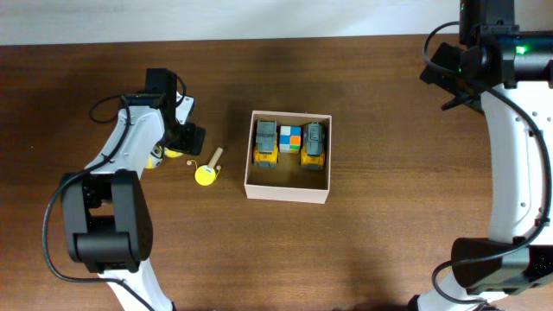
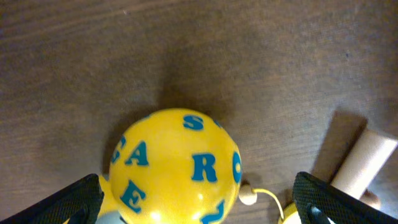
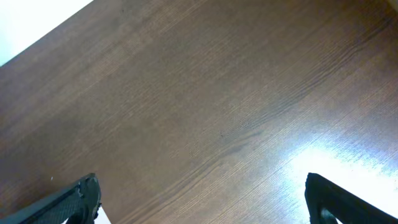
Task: Pack container
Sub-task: 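Close the left gripper on the lettered ball and lift it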
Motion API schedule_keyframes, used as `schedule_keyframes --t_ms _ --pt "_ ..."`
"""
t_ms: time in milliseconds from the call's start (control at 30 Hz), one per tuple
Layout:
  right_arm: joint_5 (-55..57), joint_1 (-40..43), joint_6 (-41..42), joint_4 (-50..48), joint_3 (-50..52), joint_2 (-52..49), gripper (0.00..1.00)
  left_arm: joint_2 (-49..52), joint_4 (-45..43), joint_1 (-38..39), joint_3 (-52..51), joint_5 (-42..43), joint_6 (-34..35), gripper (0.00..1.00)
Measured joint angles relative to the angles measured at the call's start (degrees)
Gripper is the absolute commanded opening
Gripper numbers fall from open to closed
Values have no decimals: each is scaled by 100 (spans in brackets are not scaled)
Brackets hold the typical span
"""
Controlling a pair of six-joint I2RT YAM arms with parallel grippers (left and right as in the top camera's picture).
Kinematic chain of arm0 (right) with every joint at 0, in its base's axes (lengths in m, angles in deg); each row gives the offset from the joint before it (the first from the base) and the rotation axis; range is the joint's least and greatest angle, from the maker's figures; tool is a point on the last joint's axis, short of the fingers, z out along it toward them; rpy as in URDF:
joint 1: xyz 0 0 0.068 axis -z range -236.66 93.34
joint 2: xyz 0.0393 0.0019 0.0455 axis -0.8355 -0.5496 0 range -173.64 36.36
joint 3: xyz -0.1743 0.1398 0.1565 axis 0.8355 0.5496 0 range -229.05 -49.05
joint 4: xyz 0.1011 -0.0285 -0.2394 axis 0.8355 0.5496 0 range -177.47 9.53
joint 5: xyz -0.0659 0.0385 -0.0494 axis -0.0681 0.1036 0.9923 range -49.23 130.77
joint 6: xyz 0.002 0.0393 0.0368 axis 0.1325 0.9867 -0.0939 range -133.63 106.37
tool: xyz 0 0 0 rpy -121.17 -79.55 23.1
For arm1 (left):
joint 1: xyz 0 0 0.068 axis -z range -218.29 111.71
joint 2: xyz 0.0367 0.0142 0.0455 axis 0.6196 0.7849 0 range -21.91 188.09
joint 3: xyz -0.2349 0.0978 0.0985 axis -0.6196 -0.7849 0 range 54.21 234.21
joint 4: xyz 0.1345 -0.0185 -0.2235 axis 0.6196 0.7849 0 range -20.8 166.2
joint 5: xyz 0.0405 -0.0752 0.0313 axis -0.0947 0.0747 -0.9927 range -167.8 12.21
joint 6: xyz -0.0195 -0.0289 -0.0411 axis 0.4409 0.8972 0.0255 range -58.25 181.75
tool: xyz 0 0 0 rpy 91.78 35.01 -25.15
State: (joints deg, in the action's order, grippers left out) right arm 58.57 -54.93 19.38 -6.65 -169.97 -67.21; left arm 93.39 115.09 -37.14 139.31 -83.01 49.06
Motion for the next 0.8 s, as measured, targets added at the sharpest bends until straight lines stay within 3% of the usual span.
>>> schedule_keyframes --t_ms 800 --pt "0 0 -4 0 0 0 99 109 -208 0 -2 -472 0 100"
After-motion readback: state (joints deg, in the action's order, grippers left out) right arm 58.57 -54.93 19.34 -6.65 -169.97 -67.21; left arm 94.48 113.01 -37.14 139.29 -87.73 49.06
